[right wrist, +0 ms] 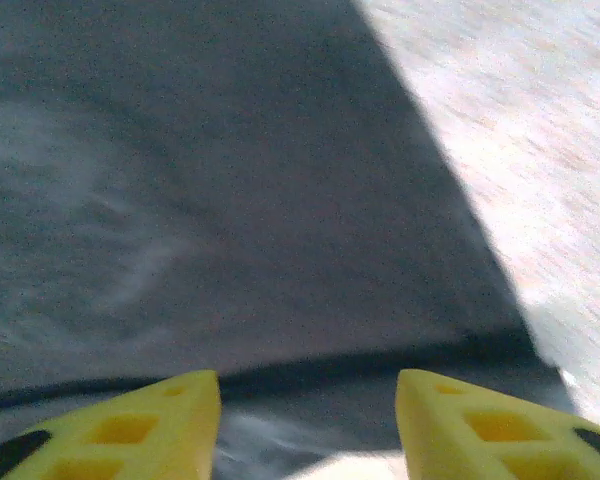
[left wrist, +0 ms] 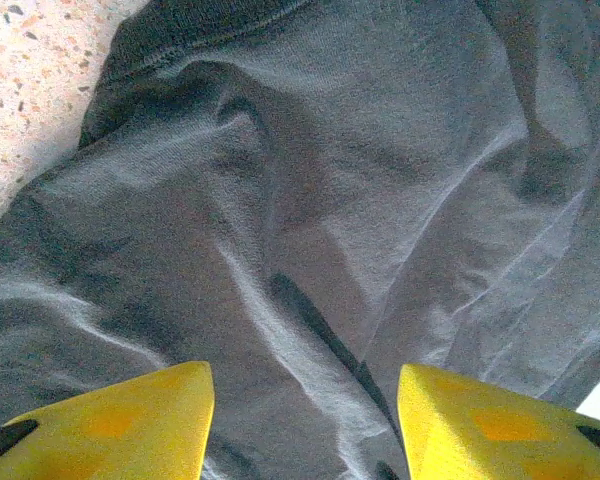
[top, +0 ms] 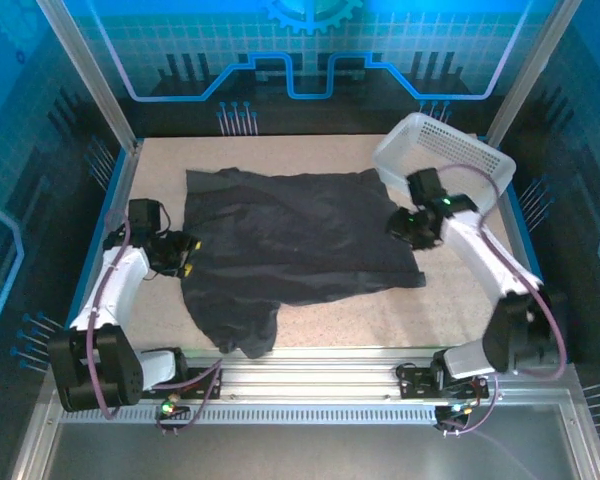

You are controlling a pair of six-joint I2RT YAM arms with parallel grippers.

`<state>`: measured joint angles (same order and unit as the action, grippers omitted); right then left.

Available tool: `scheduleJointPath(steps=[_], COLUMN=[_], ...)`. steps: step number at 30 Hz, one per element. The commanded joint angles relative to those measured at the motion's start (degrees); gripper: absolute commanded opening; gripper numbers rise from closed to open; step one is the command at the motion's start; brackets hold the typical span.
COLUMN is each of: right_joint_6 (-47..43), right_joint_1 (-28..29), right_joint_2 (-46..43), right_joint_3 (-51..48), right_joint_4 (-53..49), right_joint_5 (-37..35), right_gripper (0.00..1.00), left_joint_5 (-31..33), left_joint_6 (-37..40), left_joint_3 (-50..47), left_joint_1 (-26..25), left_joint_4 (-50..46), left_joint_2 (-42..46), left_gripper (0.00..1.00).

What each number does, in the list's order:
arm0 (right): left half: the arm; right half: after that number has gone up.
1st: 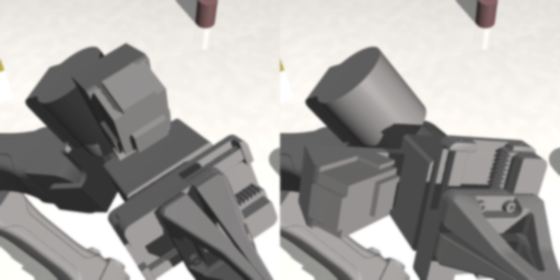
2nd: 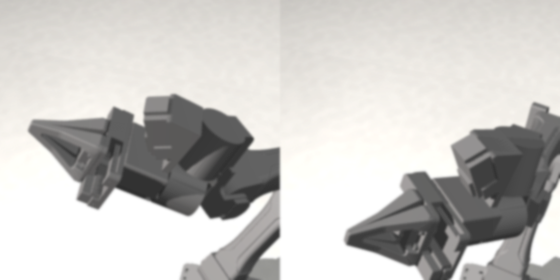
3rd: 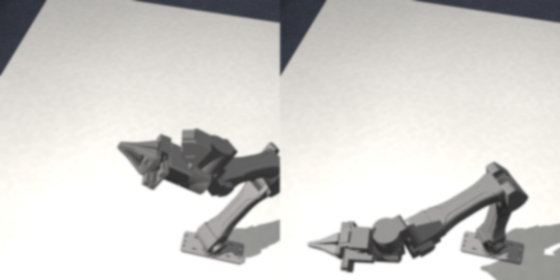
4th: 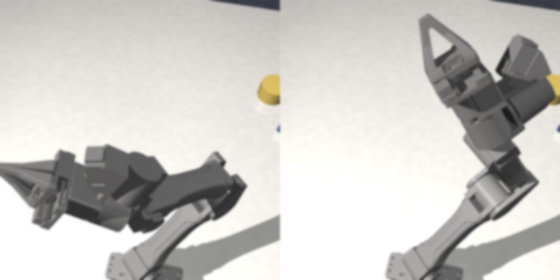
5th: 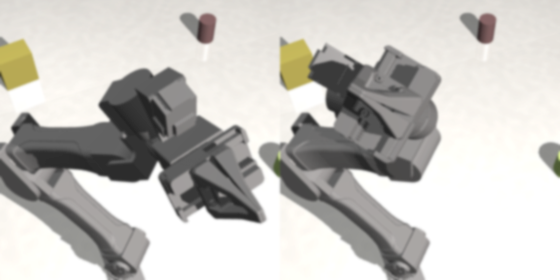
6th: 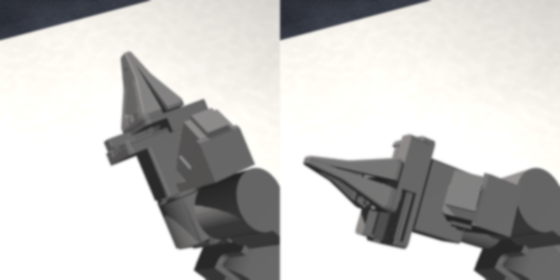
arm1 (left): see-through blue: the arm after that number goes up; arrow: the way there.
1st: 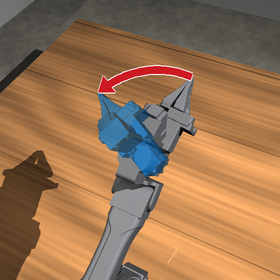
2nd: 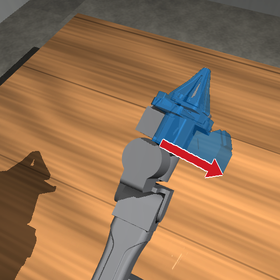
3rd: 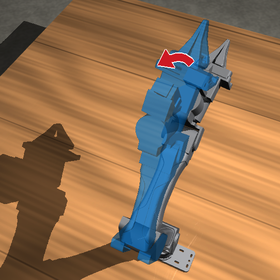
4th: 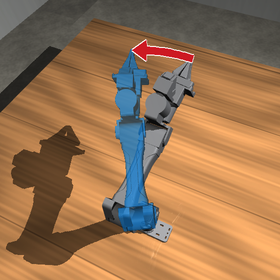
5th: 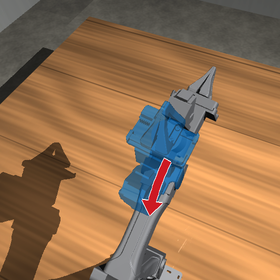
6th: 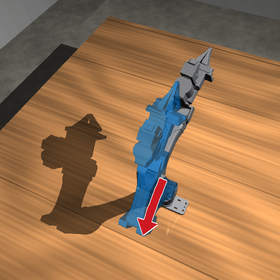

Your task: Fold and stack the t-shirts

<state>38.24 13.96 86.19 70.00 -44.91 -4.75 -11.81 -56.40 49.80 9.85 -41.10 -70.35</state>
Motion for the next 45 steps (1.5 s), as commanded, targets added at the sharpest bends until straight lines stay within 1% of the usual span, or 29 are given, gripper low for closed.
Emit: scheduleJointPath(steps=[1,5,8,11,13,16,18,20,22,23,24,26,29,32,34,36,40,43,45], right_joint_6=[-3.6,-3.6,-3.8,-3.4,-2.9,-1.7,-1.1,-1.5,-2.9,-4.1,-5.3,-7.2,-7.8,-5.9,-3.9,-1.8,0.4,0.6,-2.4], right_joint_1=[3.9,2.3,0.0,-3.0,-5.0,-8.4,-10.5,-11.8,-11.9,-11.6,-11.0,-9.4,-6.8,-3.8,-2.0,0.5,7.3,13.0,17.4], right_joint_2=[12.3,27.0,35.9,42.9,46.2,49.3,49.8,49.6,49.0,48.7,48.3,47.4,42.1,34.1,28.9,24.7,21.6,20.9,21.0], right_joint_3=[8.7,22.0,33.1,43.6,48.5,52.3,52.8,53.2,53.7,54.4,55.4,56.6,53.6,44.2,36.6,28.8,19.6,15.0,14.1], right_joint_4=[3.5,4.4,3.1,0.1,-2.1,-3.6,-3.4,-3.3,-2.6,-2.3,-2.6,-4.0,-5.1,-3.2,-0.9,1.4,2.6,3.9,5.6], right_joint_5=[-0.8,-0.2,1.1,1.8,1.4,1.5,2.6,3.5,5.6,8.3,10.3,12.2,11.8,8.9,8.9,10.7,13.1,13.8,15.3], right_gripper=[0.45,0.38,0.38,0.38,0.37,0.37,0.37,0.37,0.37,0.38,0.39,0.43,0.48,0.52,0.53,0.52,0.51,0.52,0.52], left_joint_5=[0.5,1.4,2.2,1.1,0.6,-1.7,-4.8,-5.3,-6.3,-7.0,-7.9,-9.4,-11.4,-11.4,-11.9,-13.2,-15.8,-13.0,-7.4], left_joint_6=[1.6,4.4,7.0,8.5,9.9,11.4,11.9,12.1,12.3,12.1,12.3,12.5,12.5,11.7,11.0,10.7,10.3,10.7,10.6], left_joint_3=[1.2,1.2,0.7,-0.9,-0.8,1.0,2.0,3.7,4.6,4.8,5.3,7.0,10.5,15.3,18.6,22.4,28.8,30.9,30.5], left_joint_1=[-0.8,-0.2,0.8,2.1,2.3,2.4,2.3,1.9,1.3,0.9,0.5,-0.6,-3.0,-5.5,-6.9,-8.3,-10.6,-11.3,-11.1], left_joint_4=[0.4,-2.8,-5.0,-2.8,-0.9,1.7,4.1,4.0,5.5,6.7,7.7,8.9,10.6,11.0,11.5,11.7,11.1,7.0,1.6], left_joint_2=[-1.5,-3.3,-5.2,-7.5,-9.8,-13.8,-16.8,-19.5,-21.5,-22.5,-23.7,-26.9,-32.3,-36.9,-39.9,-43.1,-46.5,-44.0,-40.1], left_gripper=[0.51,0.51,0.52,0.55,0.55,0.55,0.54,0.54,0.53,0.53,0.53,0.51,0.49,0.49,0.49,0.49,0.49,0.52,0.53])
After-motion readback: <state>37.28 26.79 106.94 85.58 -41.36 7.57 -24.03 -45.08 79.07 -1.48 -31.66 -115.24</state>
